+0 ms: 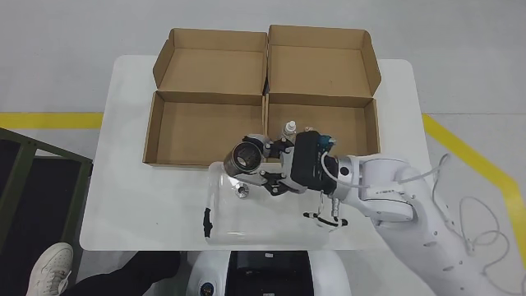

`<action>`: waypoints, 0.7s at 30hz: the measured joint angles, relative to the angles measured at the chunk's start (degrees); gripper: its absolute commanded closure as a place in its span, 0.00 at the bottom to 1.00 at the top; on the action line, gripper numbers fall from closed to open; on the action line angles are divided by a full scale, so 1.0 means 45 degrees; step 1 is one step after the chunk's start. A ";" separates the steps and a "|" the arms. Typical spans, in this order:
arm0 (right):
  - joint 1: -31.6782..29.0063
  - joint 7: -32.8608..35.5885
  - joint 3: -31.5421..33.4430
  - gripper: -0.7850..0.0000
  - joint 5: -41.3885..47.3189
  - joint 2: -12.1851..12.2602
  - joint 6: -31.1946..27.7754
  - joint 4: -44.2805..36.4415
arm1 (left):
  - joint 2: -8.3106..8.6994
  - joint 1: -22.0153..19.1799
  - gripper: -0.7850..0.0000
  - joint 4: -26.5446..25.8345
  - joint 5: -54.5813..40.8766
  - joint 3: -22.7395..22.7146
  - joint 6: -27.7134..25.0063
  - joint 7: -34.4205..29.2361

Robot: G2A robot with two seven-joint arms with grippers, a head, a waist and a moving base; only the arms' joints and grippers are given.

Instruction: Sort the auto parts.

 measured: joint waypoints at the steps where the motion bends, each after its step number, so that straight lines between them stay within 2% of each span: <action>1: -0.0035 0.0019 -0.0013 1.00 -0.0153 0.0003 -0.0019 0.0020 | 0.0000 0.0000 0.00 0.0000 0.0000 0.0000 0.0000 0.0000; 6: -0.0061 -0.0107 -0.0576 1.00 -0.1367 -0.0084 0.0159 0.0635 | 0.0000 0.0000 0.00 0.0000 0.0000 0.0000 0.0000 0.0000; 12: 0.0557 -0.0580 -0.1550 1.00 -0.2797 -0.0354 0.0747 0.1821 | 0.0000 0.0000 0.00 0.0000 0.0000 0.0000 0.0000 0.0000; 21: 0.1418 -0.1261 -0.2478 1.00 -0.3868 -0.0768 0.1713 0.2977 | 0.0000 0.0000 0.00 0.0000 0.0000 0.0000 0.0000 0.0000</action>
